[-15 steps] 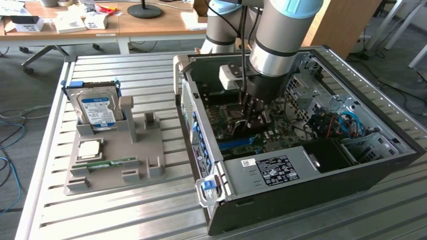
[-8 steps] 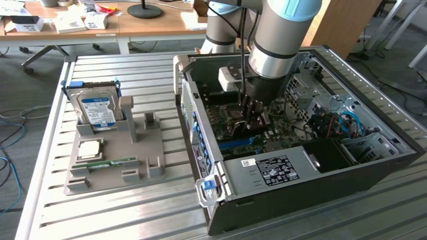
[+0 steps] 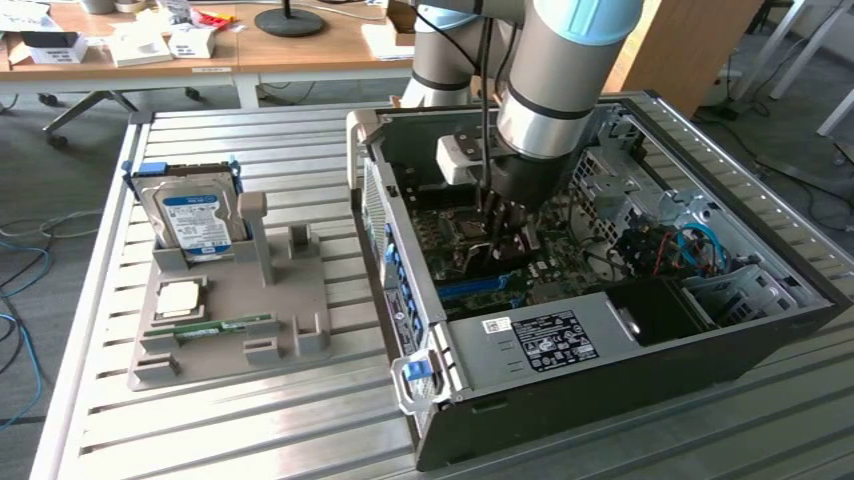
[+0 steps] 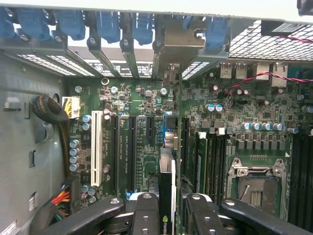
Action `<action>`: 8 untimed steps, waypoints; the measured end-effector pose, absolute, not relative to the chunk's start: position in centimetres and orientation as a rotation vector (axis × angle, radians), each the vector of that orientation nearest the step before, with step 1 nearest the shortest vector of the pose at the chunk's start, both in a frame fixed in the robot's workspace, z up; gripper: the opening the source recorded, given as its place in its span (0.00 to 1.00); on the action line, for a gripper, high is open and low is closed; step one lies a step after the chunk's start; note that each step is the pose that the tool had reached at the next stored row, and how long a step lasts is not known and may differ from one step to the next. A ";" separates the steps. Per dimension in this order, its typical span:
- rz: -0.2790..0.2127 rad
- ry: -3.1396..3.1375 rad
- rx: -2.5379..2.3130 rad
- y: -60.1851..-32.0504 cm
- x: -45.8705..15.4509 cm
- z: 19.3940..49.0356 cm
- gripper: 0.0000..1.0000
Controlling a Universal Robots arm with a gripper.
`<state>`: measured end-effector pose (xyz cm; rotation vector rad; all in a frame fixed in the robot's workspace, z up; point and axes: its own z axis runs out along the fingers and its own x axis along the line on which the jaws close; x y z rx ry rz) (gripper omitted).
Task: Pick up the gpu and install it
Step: 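Insert the gpu into the slot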
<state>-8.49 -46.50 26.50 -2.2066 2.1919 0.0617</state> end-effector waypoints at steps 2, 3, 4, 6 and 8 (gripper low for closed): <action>0.062 2.192 -2.207 -46.5 -8.5 26.4 0.26; 0.062 2.192 -2.207 -46.5 -8.5 26.3 0.26; 0.062 2.192 -2.207 -46.5 -8.5 26.3 0.26; 0.062 2.192 -2.207 -46.5 -8.5 26.3 0.26; 0.062 2.192 -2.207 -46.5 -8.5 26.2 0.26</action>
